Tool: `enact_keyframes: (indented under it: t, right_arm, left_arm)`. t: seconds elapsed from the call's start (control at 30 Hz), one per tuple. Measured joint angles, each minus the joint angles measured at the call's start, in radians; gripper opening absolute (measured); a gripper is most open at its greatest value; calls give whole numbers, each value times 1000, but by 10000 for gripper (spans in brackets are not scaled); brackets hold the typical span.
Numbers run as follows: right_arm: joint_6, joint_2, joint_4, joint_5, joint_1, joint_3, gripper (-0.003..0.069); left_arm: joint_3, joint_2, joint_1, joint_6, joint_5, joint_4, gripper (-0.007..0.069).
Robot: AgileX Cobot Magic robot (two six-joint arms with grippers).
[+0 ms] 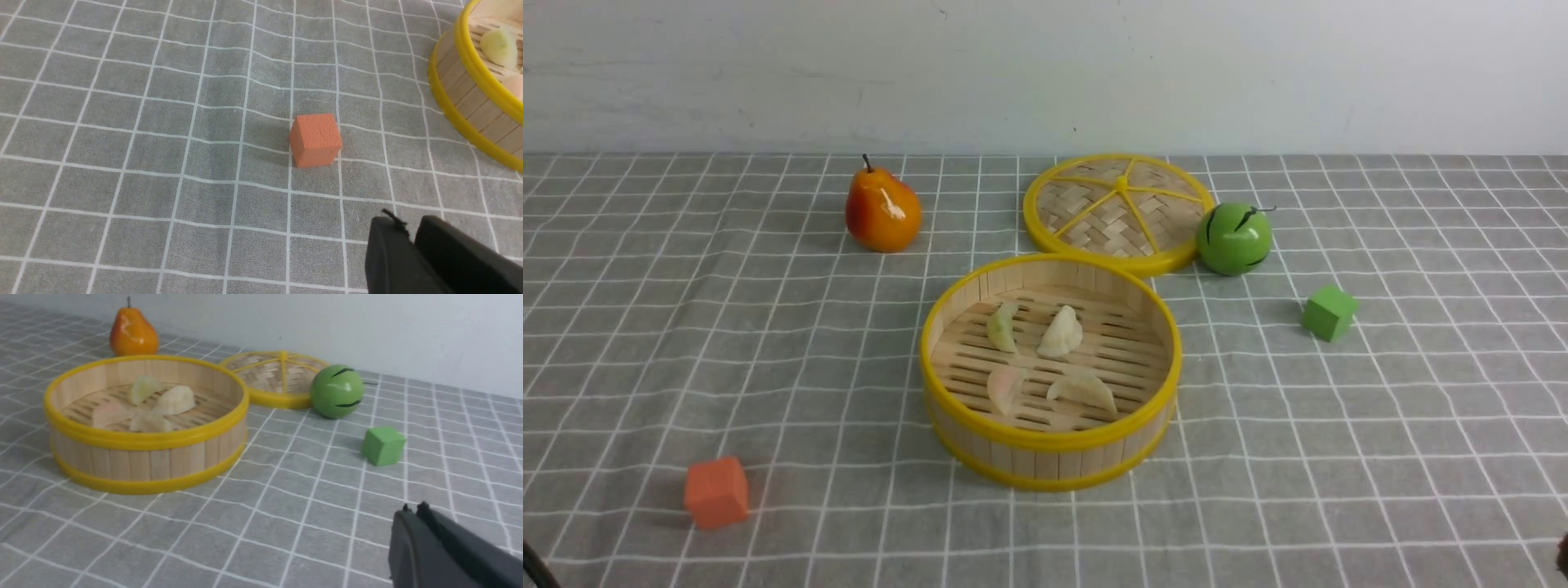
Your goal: Put the dumplings into the steamer on the table with the grey tablecloth.
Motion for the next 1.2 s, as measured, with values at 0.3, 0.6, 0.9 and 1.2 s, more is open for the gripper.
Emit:
enact_keyframes:
  t: [0.3, 0.6, 0.9, 1.2]
  right_arm:
    - [255, -170, -168, 371, -83, -1, -5]
    - [280, -170, -177, 382, -83, -4, 1]
    - [282, -170, -181, 385, -83, -5, 9]
    - [283, -170, -185, 385, -83, -5, 19]
  left_arm:
    - [0, 0, 0, -1, 0, 1, 99]
    - [0, 0, 0, -1, 0, 1, 106]
    - [0, 0, 0, -1, 0, 1, 112]
    - [46, -83, 6, -2, -31, -11, 122]
